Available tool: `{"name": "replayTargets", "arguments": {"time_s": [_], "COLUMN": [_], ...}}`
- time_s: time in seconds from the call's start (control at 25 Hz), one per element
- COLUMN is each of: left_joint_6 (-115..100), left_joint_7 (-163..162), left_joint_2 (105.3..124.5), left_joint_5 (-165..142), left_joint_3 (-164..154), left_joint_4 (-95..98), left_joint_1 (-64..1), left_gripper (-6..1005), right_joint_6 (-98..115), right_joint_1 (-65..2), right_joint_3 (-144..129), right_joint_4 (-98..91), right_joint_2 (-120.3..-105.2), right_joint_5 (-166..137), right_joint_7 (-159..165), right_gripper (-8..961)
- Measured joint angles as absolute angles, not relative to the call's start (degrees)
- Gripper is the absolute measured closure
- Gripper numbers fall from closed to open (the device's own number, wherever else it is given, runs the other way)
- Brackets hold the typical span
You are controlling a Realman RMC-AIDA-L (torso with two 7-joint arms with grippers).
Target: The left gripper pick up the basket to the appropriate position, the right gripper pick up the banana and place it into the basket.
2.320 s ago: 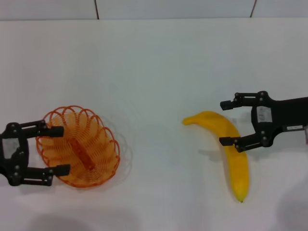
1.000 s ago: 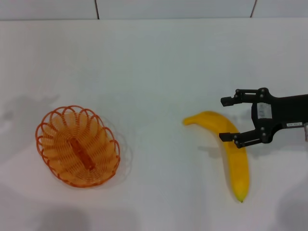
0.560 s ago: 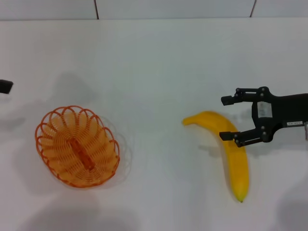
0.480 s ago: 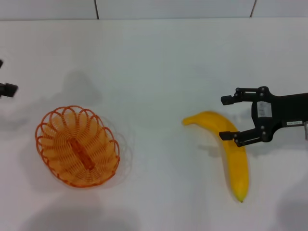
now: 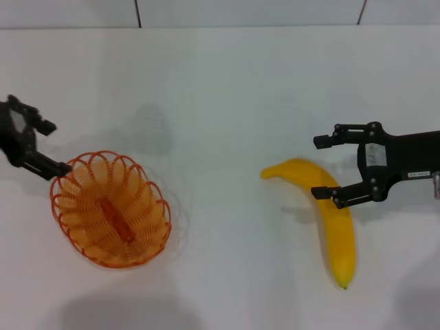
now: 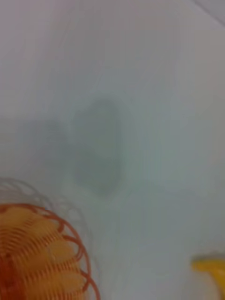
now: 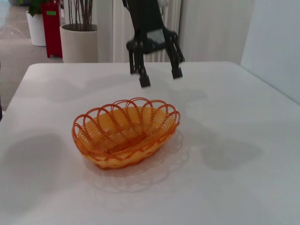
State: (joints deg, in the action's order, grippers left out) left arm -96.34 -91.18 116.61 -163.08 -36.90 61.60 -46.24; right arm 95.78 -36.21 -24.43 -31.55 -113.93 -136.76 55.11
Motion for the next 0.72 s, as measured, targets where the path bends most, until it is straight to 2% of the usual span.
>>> {"name": "replayTargets", "arguments": {"time_s": [0.72], "left_joint_6": [-88.38], "left_joint_7": [-91.01], "left_joint_2": [116.91], "left_joint_5": [-159.30], "left_joint_3": [-47.06], "left_joint_4": [52.17], "left_joint_1": [-48.16], "left_gripper": [132], "right_joint_6": [95.56], "right_joint_1": [-36.21], "right_joint_3": [-24.43], "right_joint_4": [-31.55], "right_joint_2": [-113.90], "right_joint_5": [-136.76], "right_joint_7": [55.28], "right_gripper": [57]}}
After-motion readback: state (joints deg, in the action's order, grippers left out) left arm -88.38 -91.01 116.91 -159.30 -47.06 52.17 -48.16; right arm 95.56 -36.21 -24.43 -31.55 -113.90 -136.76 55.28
